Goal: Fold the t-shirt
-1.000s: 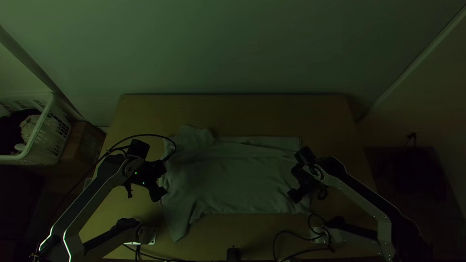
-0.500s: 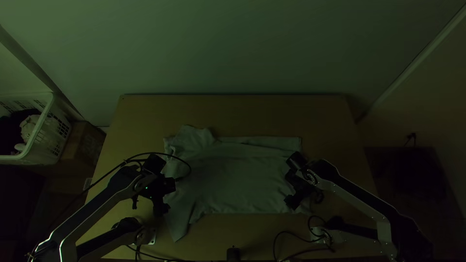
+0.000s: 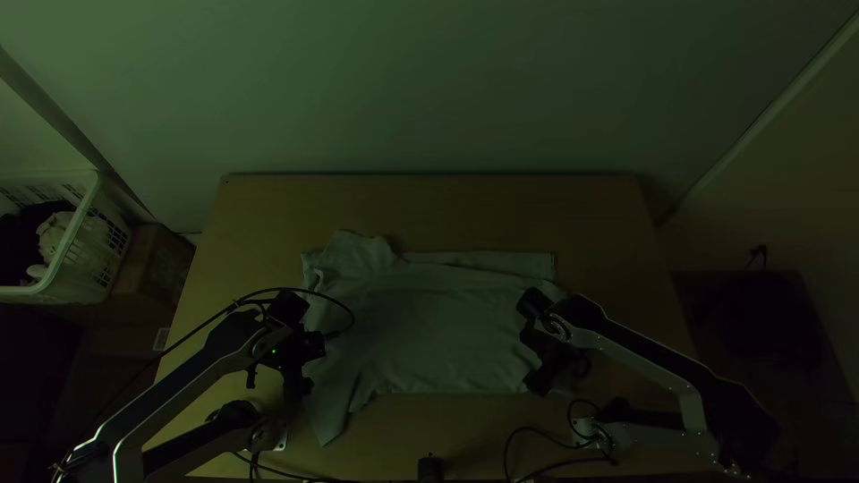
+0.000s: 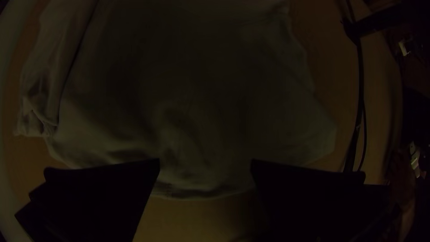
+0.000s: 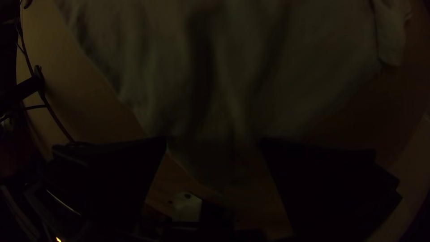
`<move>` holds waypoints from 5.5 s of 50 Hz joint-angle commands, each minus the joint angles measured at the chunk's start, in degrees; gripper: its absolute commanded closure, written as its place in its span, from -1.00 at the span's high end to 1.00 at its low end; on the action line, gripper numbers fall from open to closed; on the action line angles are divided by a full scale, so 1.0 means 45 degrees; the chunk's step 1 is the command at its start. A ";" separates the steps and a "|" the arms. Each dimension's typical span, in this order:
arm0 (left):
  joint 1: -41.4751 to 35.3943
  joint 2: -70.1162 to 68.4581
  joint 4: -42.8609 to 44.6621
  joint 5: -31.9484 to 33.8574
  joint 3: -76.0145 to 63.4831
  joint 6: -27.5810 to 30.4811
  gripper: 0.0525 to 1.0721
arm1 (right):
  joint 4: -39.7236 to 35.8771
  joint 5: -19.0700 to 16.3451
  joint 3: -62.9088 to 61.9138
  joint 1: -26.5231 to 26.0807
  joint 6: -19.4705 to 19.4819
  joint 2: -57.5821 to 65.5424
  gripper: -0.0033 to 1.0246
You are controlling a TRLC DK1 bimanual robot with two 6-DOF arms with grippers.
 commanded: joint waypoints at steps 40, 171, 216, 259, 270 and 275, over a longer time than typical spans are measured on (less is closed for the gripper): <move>-0.0736 -0.0172 0.1711 -0.0451 -0.1559 -0.0245 0.21 | 0.0205 -0.0055 0.0112 0.0146 0.0314 0.0827 -0.09; 0.4420 0.9437 0.1652 0.0975 1.0531 -0.1007 0.00 | 0.1064 -0.1871 0.8764 -0.6144 -0.1991 0.5299 -0.26; 0.5202 0.5316 0.2258 0.0838 0.8812 -0.4268 0.92 | 0.1572 -0.3610 0.7377 -0.7960 -0.0175 0.4713 0.92; 0.7799 0.9007 0.1828 0.3924 0.8246 -0.5714 0.91 | 0.1591 -0.3610 0.7455 -0.7686 -0.0253 0.3952 0.92; 0.7780 0.9437 0.1242 0.4588 0.8461 -0.5577 0.91 | 0.1591 -0.3610 0.7416 -0.7491 -0.0233 0.3581 0.92; 0.7799 0.9554 0.0871 0.5037 0.8695 -0.5577 0.91 | 0.1591 -0.3590 0.7397 -0.7452 -0.0214 0.3522 0.92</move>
